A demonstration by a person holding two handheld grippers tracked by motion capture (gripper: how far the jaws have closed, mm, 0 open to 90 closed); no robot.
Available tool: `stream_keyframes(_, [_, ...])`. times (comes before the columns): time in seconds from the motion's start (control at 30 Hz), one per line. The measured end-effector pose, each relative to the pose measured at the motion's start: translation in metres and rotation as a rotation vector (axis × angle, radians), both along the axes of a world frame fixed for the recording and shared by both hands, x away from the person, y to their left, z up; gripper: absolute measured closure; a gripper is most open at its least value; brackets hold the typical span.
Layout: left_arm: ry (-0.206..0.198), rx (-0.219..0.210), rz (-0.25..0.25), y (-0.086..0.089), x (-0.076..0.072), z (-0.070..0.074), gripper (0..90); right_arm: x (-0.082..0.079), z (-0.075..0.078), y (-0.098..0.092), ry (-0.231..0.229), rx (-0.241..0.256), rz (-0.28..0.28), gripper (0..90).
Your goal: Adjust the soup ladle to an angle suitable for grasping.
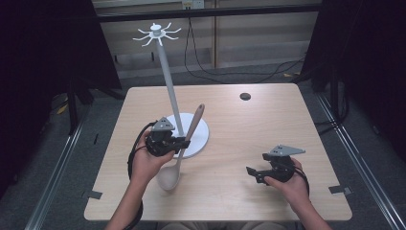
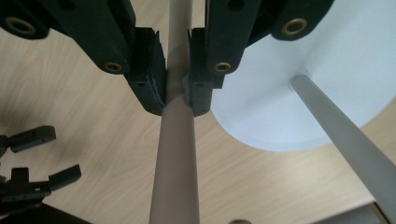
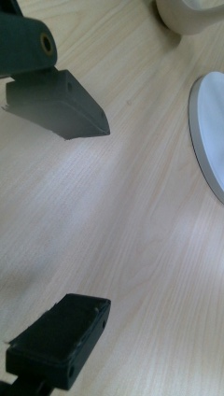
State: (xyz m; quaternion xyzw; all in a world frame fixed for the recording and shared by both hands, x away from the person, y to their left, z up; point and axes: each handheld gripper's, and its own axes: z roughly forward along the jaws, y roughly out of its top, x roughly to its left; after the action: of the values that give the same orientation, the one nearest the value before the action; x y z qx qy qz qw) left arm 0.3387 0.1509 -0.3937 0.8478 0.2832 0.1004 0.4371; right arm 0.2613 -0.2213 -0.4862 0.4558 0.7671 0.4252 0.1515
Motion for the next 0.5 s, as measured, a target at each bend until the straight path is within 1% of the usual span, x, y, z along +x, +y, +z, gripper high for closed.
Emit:
stream_keyframes(0.03, [-0.009,0.001,0.003,0.001,-0.001,0.002,77.8,0.000,0.000,0.000,-0.001,0.000,-0.001,12.3])
stream_keyframes(0.07, [-0.021,-0.023,0.010,0.002,-0.001,0.003,77.8,0.000,0.000,0.001,0.002,0.001,-0.003,11.6])
stream_keyframes(0.13, [-0.042,-0.037,0.019,0.004,-0.002,0.005,77.8,0.000,0.000,0.001,-0.002,0.003,-0.006,10.1])
stream_keyframes(0.17, [-0.051,-0.050,0.022,0.004,-0.002,0.006,77.8,0.000,0.000,0.001,-0.003,0.005,-0.006,9.5])
stream_keyframes(0.2, [-0.068,-0.060,0.028,0.005,-0.002,0.006,77.8,0.000,0.000,0.001,-0.005,0.007,-0.007,9.3])
stream_keyframes(0.23, [-0.073,-0.073,0.029,0.006,-0.003,0.007,77.8,0.000,0.001,0.000,-0.013,0.008,-0.008,8.0])
stream_keyframes(0.27, [-0.086,-0.080,0.038,0.007,-0.003,0.008,77.8,0.000,0.001,0.000,-0.013,0.008,-0.008,8.0])
stream_keyframes(0.3, [-0.089,-0.096,0.042,0.007,-0.004,0.008,77.8,0.000,0.001,0.000,-0.016,0.016,-0.007,7.5])
stream_keyframes(0.43, [-0.112,-0.138,0.059,0.011,-0.004,0.010,77.8,0.001,0.000,0.000,-0.008,0.021,0.000,6.4])
stream_keyframes(0.5, [-0.117,-0.143,0.056,0.012,-0.004,0.011,77.8,0.001,0.001,0.000,-0.010,0.020,0.006,6.2])
